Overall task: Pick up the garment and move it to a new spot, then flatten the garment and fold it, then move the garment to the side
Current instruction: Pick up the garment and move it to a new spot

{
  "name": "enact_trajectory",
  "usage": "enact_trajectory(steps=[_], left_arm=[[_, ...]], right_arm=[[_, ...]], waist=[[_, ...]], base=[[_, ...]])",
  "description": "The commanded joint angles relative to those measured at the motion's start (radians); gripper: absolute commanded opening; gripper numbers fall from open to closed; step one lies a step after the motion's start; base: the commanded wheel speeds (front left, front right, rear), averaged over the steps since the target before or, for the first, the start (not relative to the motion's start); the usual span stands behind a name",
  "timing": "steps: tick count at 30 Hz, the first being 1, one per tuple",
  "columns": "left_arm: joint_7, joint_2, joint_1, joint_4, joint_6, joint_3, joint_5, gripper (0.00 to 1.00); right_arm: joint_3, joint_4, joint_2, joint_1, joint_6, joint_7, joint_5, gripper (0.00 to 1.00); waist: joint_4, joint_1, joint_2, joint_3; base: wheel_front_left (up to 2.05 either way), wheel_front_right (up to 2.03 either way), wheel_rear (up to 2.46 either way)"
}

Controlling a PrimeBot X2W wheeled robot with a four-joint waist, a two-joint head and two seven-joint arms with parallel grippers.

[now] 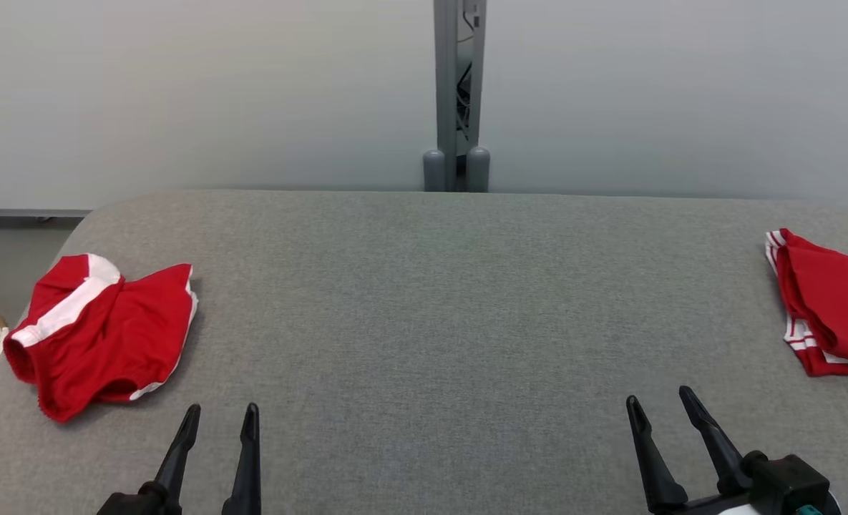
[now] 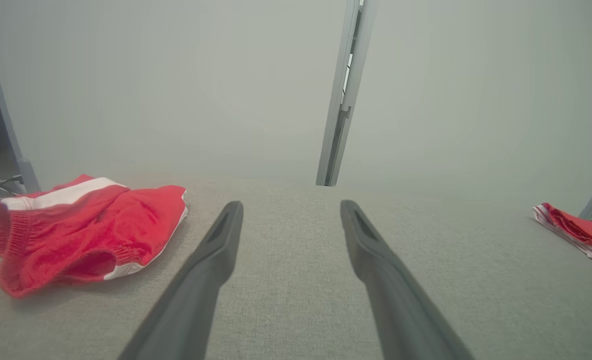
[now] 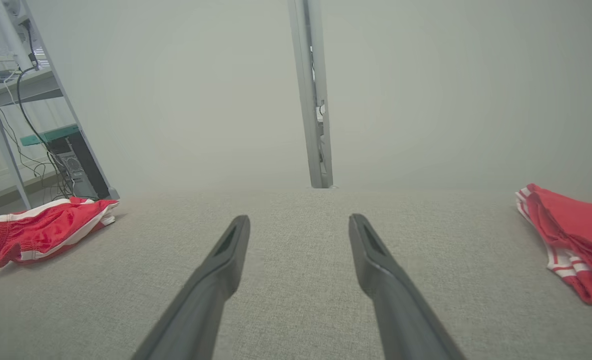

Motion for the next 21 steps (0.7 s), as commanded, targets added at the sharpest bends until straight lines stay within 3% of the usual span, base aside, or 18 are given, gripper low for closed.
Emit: enact_trajectory(steps=[1, 21], left_arm=[[-0.005, 0.004, -0.013, -0.012, -0.003, 0.006, -0.001, 1.00], [-0.004, 0.004, 0.003, -0.026, 0.037, 0.023, -0.006, 1.00]], right_arm=[[0.003, -0.004, -0.006, -0.005, 0.000, -0.005, -0.001, 1.00], [0.066, 0.016, -0.006, -0.042, 0.000, -0.005, 0.010, 1.00]], waist=[[0.033, 0.0000, 0.0000, 0.010], [0.267, 0.0000, 0.0000, 0.037]], base=[[0.00, 0.00, 0.00], [0.00, 0.00, 0.00]])
